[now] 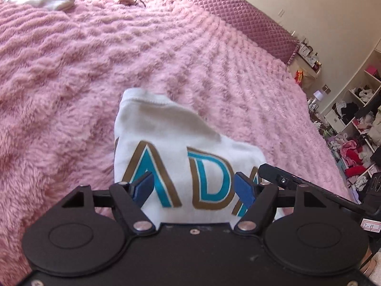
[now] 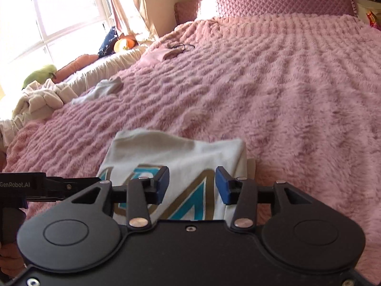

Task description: Fold small clothes

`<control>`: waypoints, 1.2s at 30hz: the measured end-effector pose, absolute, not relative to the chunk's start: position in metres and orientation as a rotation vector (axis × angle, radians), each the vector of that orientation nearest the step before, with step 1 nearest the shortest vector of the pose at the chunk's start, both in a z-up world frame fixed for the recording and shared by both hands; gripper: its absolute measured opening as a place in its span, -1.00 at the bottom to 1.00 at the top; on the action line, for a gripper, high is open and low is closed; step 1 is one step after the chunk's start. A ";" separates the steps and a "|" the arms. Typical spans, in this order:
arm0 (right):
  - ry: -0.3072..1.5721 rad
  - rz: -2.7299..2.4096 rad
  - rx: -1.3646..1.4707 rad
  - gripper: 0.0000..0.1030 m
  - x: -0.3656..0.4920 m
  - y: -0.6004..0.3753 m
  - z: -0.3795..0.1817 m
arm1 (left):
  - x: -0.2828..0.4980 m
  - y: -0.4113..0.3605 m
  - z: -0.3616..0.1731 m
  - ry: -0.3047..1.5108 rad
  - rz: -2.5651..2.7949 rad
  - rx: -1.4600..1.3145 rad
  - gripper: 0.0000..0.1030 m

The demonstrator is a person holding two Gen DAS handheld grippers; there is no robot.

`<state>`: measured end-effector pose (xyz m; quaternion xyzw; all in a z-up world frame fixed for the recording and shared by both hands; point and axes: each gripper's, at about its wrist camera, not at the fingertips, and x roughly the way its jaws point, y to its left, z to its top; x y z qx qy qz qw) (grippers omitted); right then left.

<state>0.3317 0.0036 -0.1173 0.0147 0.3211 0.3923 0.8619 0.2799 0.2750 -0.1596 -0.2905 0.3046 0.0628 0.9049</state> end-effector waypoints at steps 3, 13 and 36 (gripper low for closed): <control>0.723 0.791 0.020 -0.11 0.350 0.014 -0.121 | 0.299 0.280 -0.164 0.661 0.154 -0.580 0.56; 0.787 0.758 0.000 -0.04 0.349 0.013 -0.108 | 0.293 0.286 -0.160 0.731 0.155 -0.700 0.58; 0.736 0.733 -0.059 1.00 0.128 -0.125 0.002 | 0.040 0.118 -0.028 0.728 0.234 -0.446 1.00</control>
